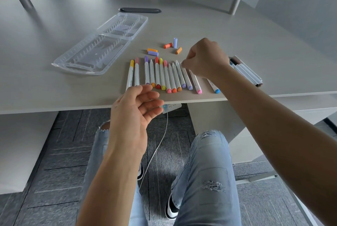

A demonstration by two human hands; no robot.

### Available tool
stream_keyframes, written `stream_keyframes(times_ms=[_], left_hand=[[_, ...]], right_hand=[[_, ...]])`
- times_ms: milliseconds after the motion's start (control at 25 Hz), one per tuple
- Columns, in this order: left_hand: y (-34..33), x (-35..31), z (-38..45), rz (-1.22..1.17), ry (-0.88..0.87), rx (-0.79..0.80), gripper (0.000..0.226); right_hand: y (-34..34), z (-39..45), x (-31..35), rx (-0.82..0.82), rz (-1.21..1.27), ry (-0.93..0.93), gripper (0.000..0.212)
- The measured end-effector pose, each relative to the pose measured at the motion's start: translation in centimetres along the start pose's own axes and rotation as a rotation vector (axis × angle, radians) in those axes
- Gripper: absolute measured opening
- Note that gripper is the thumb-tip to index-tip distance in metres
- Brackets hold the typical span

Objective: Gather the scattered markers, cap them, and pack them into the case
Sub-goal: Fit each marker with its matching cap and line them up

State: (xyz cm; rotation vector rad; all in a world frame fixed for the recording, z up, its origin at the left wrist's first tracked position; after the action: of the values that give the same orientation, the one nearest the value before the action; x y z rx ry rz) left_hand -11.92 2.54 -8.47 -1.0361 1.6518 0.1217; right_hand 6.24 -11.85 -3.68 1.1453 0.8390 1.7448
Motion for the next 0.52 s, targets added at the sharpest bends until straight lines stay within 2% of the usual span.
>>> stream_keyframes(times_ms=[240,520], left_hand=[[0.9,-0.6,0.2,-0.023,-0.010,-0.021,0.020],[1.3,-0.9,0.5,-0.045,0.001,-0.022,0.020]], right_hand=[[-1.0,0.6,0.9,0.099,-0.073,0.004,0.032],[-0.9,0.2,1.7,0.078,-0.155,0.032,0.036]])
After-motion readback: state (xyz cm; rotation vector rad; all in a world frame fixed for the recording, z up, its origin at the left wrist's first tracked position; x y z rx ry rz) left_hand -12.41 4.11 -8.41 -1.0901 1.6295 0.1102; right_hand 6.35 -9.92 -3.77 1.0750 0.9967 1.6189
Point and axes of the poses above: each hand's wrist, its own z-axis towards the middle knuckle, its own y-axis out of the back of the hand, x = y × z, the point moved 3 cm from there along z, towards the middle knuckle, and after that the axes turned 14 degrees about -x, right-handed, at the moved point
